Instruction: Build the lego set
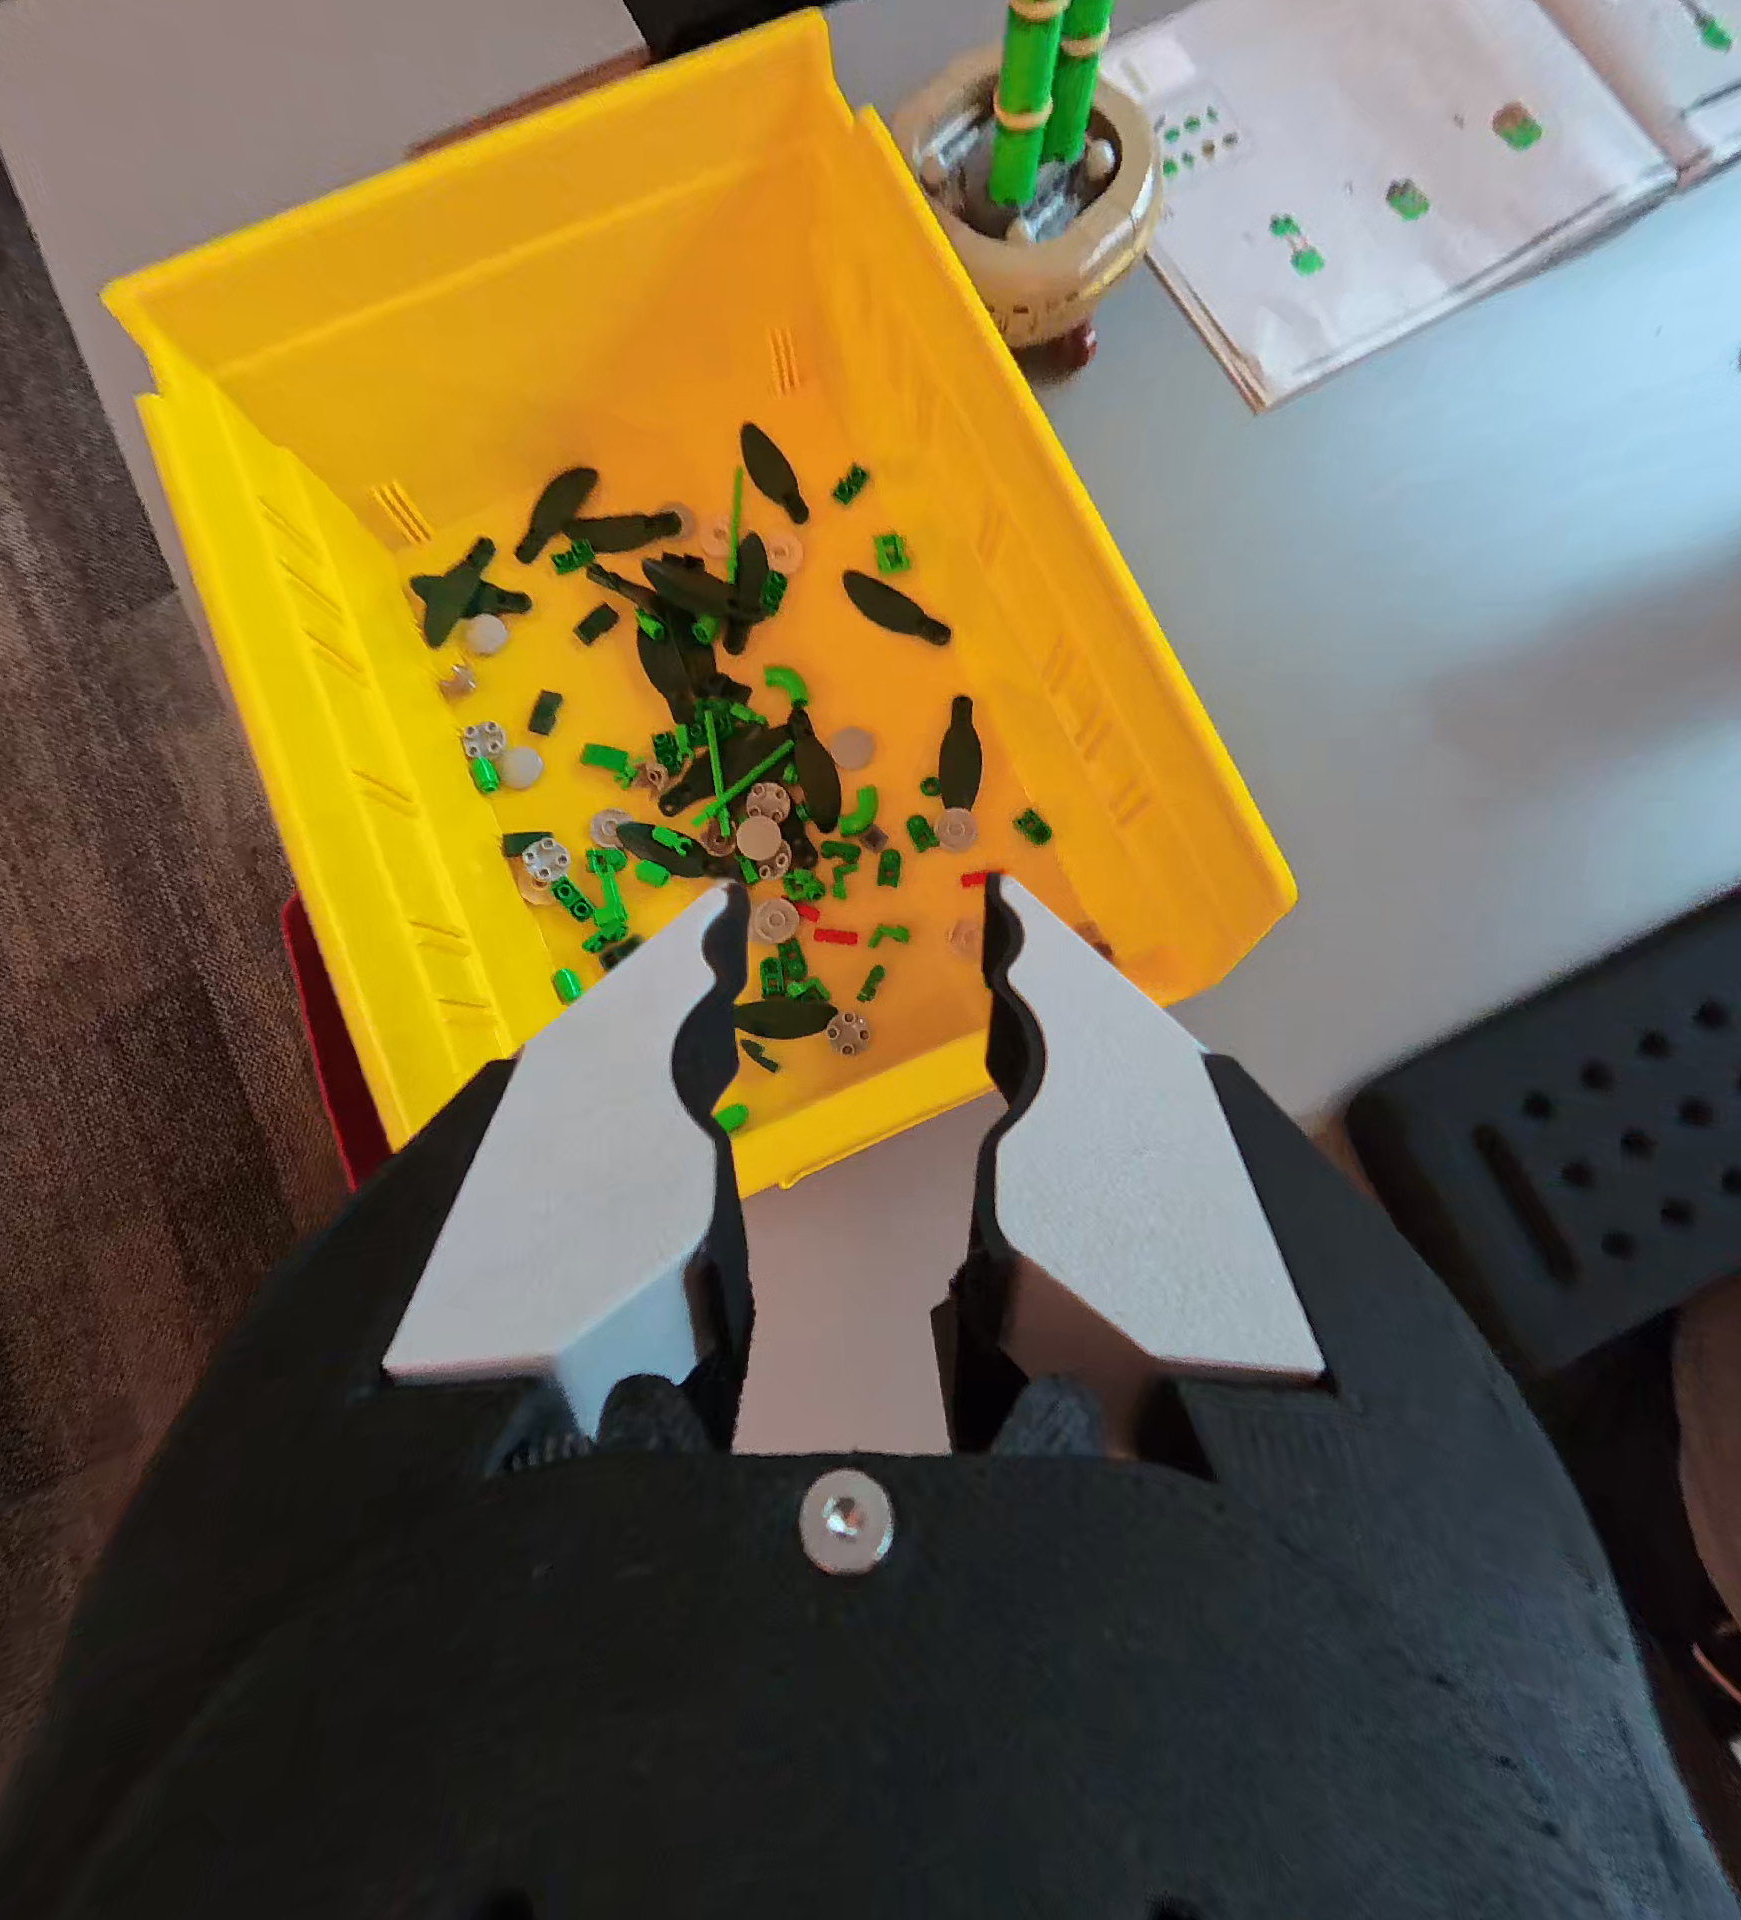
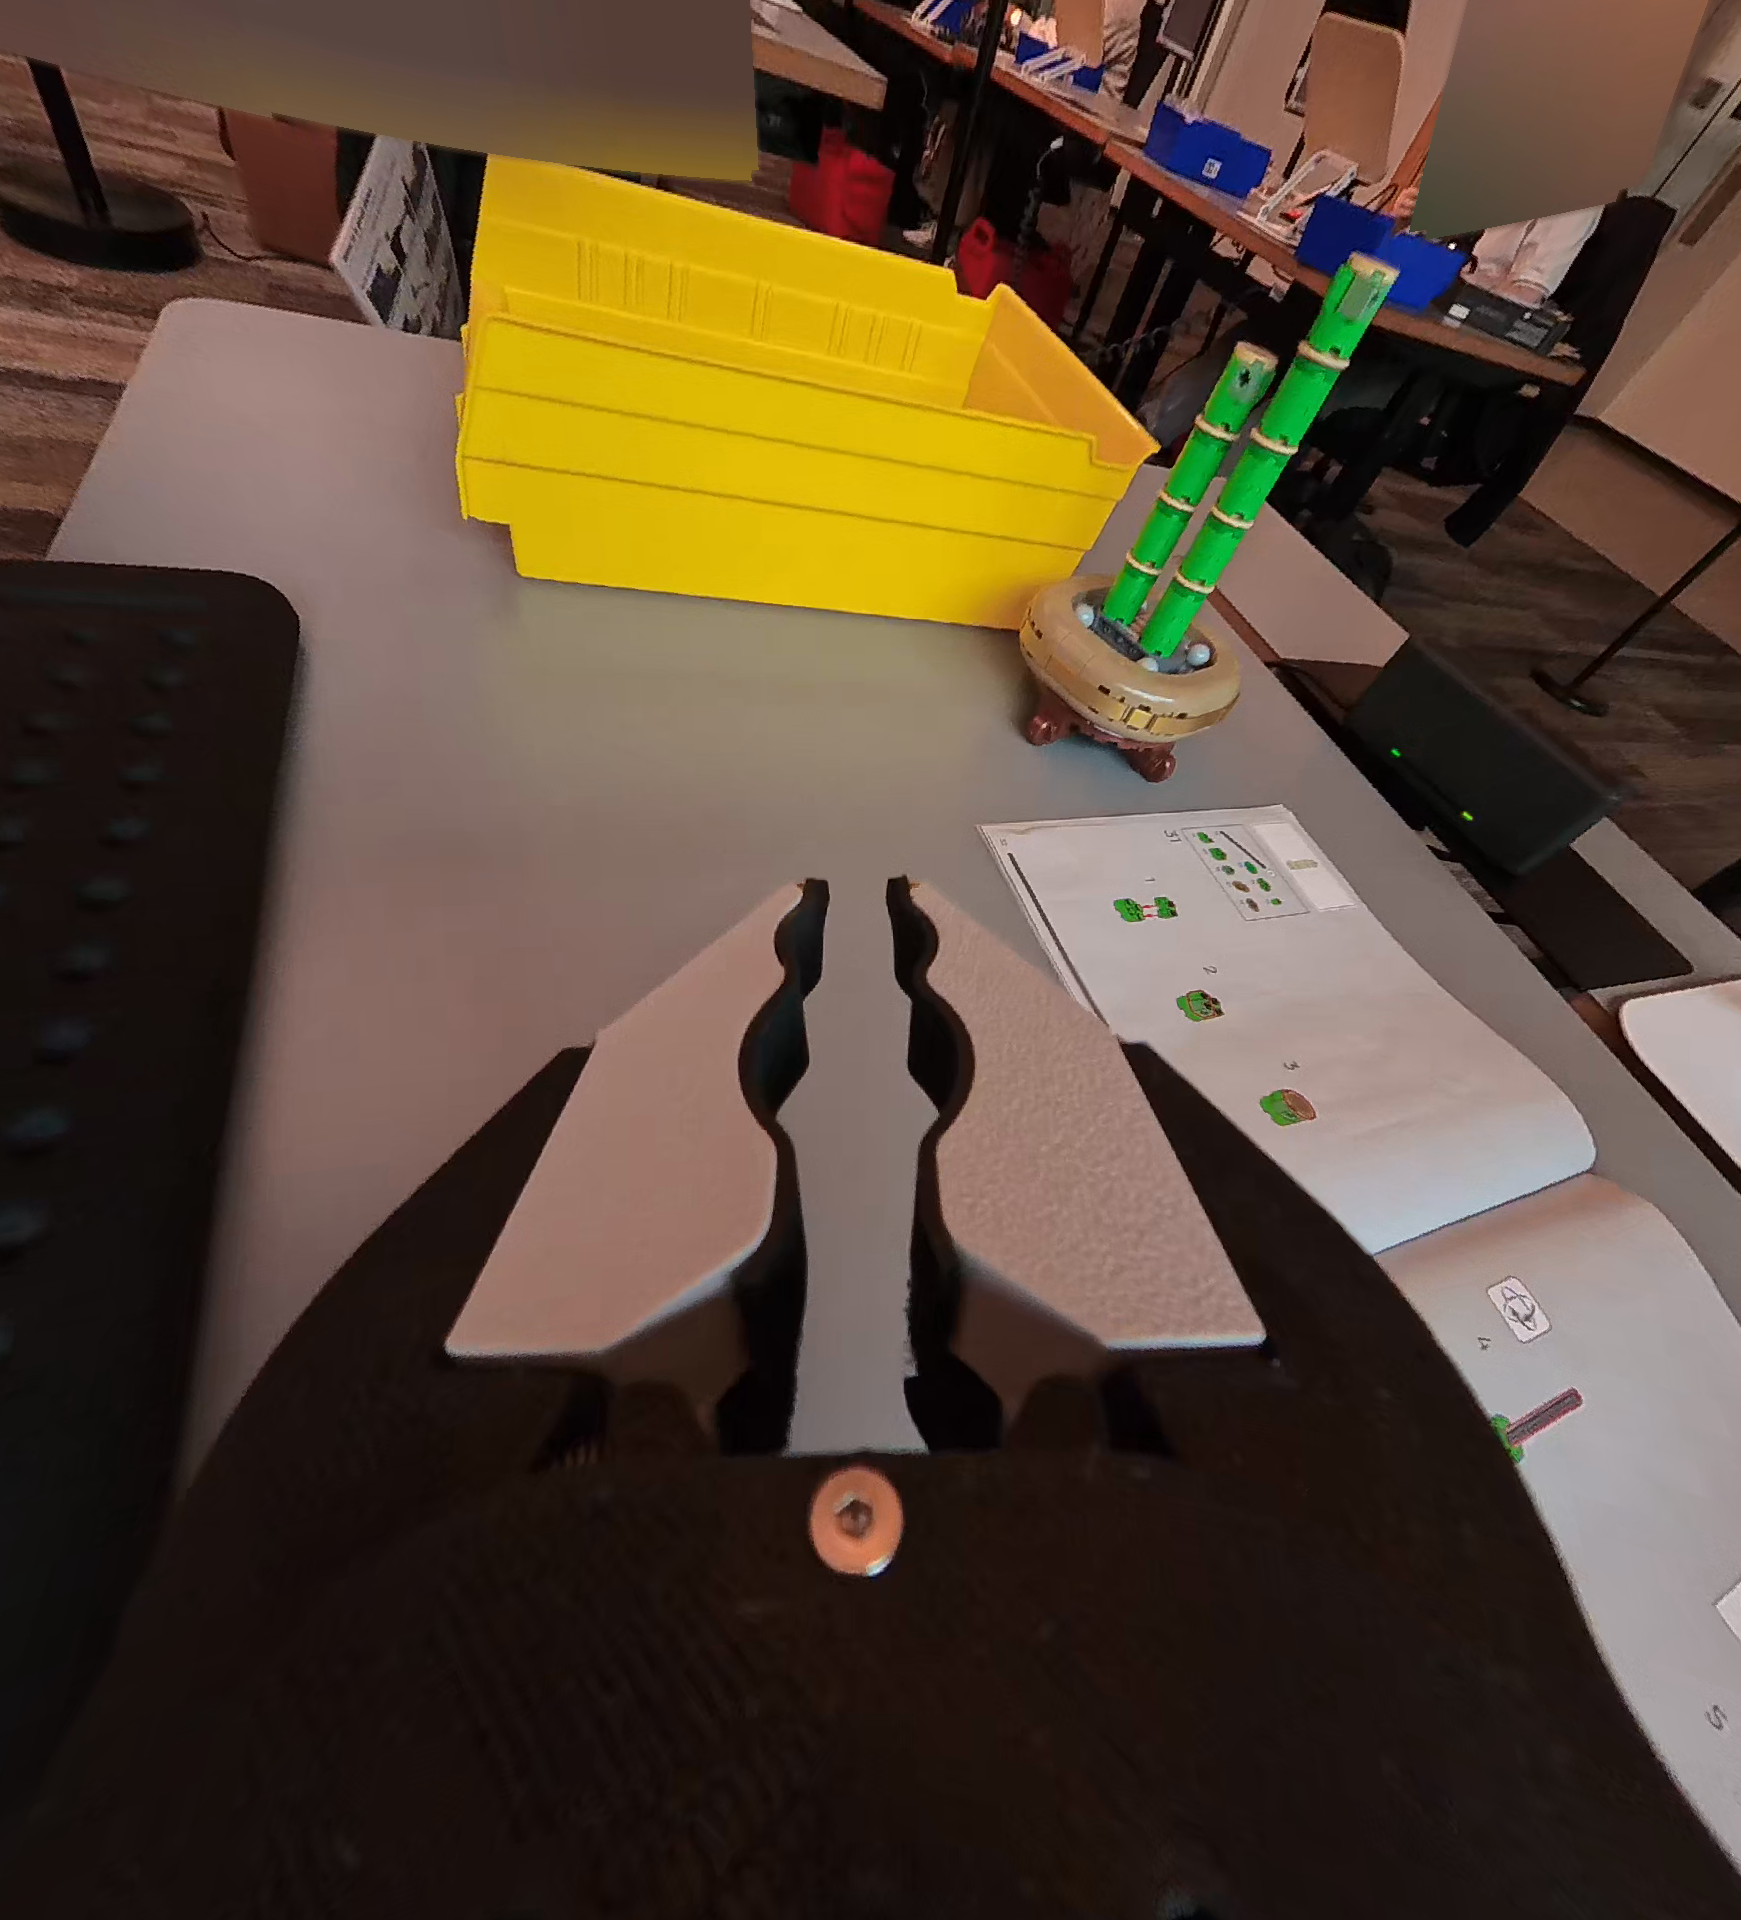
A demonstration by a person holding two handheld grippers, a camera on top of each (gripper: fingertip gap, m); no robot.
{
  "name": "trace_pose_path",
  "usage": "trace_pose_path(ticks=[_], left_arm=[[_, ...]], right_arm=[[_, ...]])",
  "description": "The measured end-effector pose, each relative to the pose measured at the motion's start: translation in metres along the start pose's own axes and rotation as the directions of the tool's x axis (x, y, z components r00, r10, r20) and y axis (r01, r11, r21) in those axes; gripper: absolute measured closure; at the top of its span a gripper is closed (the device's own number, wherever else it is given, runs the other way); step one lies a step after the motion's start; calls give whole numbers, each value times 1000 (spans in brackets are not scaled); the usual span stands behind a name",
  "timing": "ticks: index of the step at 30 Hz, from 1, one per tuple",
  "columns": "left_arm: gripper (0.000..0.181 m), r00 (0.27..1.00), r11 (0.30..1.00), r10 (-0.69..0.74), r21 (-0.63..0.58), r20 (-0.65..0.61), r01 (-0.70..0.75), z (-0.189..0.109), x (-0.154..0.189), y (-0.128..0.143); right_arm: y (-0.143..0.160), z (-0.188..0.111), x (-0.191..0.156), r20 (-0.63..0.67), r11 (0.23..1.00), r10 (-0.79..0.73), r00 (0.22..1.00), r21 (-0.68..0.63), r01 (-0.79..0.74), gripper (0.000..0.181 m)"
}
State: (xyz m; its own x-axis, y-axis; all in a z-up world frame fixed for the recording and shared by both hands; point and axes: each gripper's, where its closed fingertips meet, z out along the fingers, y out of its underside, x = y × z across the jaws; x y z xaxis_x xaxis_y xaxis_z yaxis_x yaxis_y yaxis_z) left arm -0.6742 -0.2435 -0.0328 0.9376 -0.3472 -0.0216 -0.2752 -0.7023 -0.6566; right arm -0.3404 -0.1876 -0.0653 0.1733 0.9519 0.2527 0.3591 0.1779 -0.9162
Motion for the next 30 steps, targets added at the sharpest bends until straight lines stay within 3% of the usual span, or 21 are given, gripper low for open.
trace_pose_path(ticks=[1,10,14,19,30], left_arm=[[137,1000,1000,5,-16,-8,-5,2,1,3],[138,990,988,30,-146,-140,-50,25,14,22],[143,964,963,142,-194,-226,-187,35,25,29],[148,869,859,394,-216,-299,-464,49,27,42],[155,599,595,619,-195,-508,-780,83,35,62]], right_arm=[[2,1,0,2,1000,2,1000,-7,-2,169],[17,11,-1,23,998,-3,1000,-62,4,170],[18,13,-1,31,998,-1,1000,-68,3,169],[16,14,-1,41,998,-7,999,-66,10,170],[17,16,-6,69,997,-28,997,-73,33,169]])
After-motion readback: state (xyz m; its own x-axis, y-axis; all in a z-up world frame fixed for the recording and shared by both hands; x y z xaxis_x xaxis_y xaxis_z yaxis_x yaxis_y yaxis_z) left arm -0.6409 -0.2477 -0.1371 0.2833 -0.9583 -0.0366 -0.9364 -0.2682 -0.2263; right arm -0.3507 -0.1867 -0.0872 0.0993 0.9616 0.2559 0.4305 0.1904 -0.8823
